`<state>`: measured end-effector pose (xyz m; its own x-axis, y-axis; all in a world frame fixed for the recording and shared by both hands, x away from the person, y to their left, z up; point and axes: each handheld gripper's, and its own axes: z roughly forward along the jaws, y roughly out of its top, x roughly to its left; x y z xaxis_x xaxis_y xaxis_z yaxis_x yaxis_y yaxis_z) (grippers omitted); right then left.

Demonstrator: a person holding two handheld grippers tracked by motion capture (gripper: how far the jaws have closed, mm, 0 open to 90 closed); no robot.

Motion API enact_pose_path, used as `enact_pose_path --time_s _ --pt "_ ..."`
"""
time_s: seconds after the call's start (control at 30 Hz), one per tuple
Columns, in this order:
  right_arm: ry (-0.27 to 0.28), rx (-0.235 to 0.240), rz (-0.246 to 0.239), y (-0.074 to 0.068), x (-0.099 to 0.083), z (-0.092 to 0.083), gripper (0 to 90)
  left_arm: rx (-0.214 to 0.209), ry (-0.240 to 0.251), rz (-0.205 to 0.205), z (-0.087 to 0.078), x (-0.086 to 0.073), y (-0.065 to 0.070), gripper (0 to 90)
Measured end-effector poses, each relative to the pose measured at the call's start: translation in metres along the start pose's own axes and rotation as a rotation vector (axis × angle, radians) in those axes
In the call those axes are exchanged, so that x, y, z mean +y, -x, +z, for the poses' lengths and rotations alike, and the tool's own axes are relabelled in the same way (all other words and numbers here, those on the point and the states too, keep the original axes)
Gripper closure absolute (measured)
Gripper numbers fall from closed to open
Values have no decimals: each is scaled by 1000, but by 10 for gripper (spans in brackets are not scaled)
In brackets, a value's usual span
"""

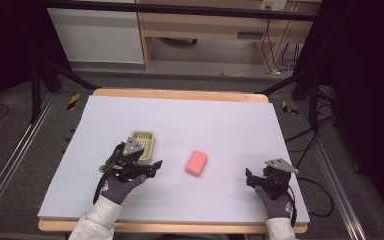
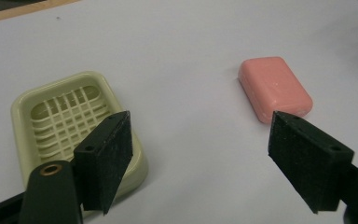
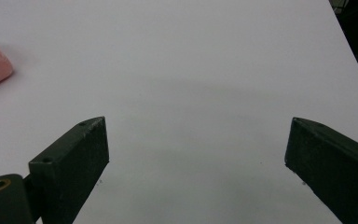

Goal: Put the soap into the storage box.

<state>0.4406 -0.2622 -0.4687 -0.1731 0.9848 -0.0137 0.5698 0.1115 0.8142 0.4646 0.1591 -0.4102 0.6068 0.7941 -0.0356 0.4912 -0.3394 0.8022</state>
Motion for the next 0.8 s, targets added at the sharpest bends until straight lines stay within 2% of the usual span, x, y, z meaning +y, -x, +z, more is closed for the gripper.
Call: enact_pose_path --time_s 0.4,0.67,0.8 --pt "-2 -1 -1 -1 0 0 65 -20 -8 14 14 11 13 216" --pt "-1 -4 -5 -1 0 1 65 -20 -23 45 24 22 24 214" --pt "-1 -5 -2 -1 0 0 65 -23 -23 48 28 24 27 214"
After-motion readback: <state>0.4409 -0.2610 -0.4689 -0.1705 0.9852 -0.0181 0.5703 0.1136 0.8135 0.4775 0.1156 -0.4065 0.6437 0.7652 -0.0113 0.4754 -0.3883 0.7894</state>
